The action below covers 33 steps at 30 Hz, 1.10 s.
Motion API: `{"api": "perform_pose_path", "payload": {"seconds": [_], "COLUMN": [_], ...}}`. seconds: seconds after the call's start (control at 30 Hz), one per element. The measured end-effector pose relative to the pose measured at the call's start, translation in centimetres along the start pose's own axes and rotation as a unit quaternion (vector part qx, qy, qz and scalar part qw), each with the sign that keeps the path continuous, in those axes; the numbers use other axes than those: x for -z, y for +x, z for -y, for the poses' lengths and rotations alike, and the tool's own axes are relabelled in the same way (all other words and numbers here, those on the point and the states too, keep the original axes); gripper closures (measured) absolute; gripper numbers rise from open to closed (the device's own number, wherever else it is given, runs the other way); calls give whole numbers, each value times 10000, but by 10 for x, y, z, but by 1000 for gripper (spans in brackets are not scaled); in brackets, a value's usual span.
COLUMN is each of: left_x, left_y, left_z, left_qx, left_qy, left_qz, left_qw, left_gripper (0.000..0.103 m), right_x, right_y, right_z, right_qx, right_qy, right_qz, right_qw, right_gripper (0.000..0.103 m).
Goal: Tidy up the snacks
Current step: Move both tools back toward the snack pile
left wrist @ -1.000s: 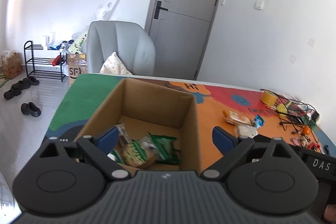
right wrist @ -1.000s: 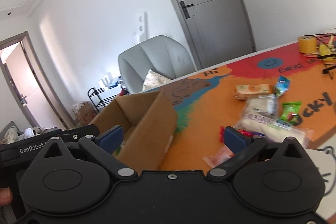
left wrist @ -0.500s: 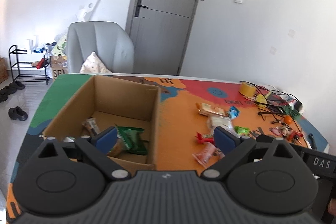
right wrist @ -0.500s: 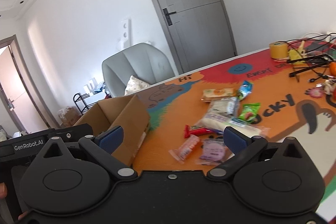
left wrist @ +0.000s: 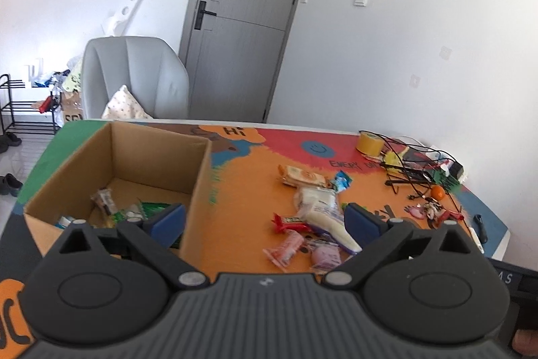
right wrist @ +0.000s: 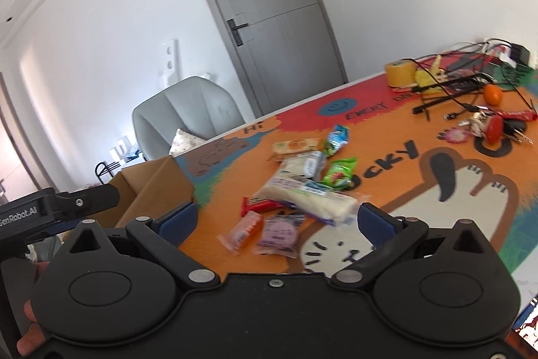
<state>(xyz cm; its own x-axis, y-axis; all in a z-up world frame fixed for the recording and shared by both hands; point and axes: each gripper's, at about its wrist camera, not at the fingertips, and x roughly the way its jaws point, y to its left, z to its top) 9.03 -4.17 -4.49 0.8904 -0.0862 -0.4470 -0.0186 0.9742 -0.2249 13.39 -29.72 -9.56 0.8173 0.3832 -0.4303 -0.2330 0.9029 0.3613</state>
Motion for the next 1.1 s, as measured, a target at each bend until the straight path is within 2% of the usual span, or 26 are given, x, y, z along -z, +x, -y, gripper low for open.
{"api": "perform_pose_path", "payload": {"seconds": [0.47, 0.7, 0.8, 0.87, 0.97, 1.1], "left_x": [15, 26, 29, 31, 34, 37], "left_y": [35, 56, 68, 76, 89, 101], "left_z": [32, 42, 43, 42, 39, 33], "left_qx": [225, 270, 291, 284, 231, 166], "left_qy": [266, 391, 418, 433, 439, 401], "left_qz": [-255, -360, -473, -550, -695, -804], "left_qw": [9991, 9982, 9976, 9971, 9963, 9958], "left_gripper": [3, 9, 20, 34, 46, 50], "right_x": [10, 18, 20, 21, 24, 26], "right_y": [7, 21, 31, 37, 47, 62], "right_z": [49, 60, 63, 62, 58, 52], "right_qx": [257, 212, 145, 36, -139, -284], "right_qy": [333, 332, 370, 401, 405, 409], "right_qz": [-110, -239, -357, -420, -544, -686], "right_qw": [9991, 9989, 9986, 9983, 9976, 9964], "right_gripper": [0, 4, 13, 23, 29, 34]}}
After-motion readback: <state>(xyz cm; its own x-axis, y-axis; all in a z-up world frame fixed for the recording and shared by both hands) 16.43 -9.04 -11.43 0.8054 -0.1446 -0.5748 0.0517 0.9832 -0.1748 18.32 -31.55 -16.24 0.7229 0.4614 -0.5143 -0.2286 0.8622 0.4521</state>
